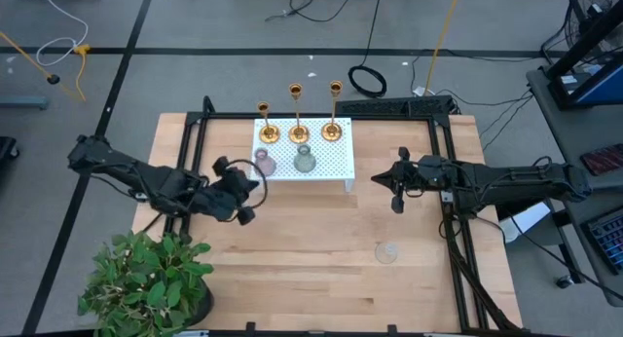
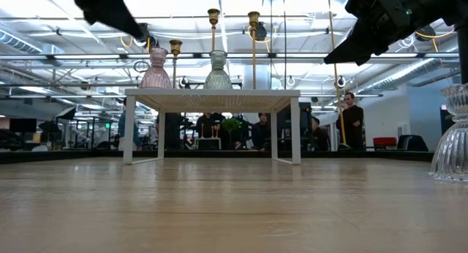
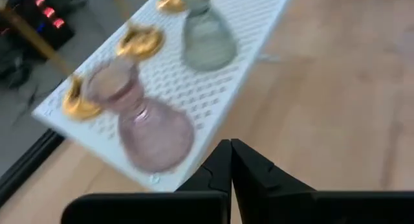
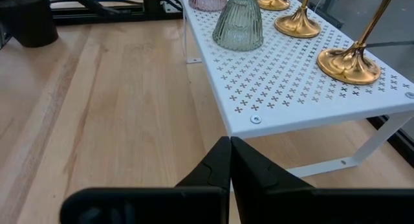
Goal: Pick & Place candle stick holders
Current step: Adjust the pink glass candle holder on the shelf
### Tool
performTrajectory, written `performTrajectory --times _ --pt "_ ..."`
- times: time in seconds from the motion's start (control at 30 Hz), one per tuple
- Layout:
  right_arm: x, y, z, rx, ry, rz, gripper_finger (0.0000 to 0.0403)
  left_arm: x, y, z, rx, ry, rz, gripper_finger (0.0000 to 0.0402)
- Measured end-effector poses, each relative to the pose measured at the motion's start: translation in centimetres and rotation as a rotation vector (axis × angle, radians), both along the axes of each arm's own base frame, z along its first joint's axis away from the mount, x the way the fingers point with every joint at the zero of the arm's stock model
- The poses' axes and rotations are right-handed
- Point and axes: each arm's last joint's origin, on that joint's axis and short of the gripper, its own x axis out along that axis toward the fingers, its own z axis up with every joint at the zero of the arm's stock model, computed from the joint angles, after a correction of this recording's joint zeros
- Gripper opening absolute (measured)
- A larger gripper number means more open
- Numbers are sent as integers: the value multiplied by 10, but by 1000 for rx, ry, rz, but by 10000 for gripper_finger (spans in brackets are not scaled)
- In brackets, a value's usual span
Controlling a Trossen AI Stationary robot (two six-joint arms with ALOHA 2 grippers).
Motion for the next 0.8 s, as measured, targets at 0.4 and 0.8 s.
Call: performTrajectory --times 0.4,0.8 --pt "0 0 0 3 -1 -1 0 24 22 -35 4 140 255 4" --pt "0 0 0 3 0 -1 0 34 45 -40 2 169 321 4"
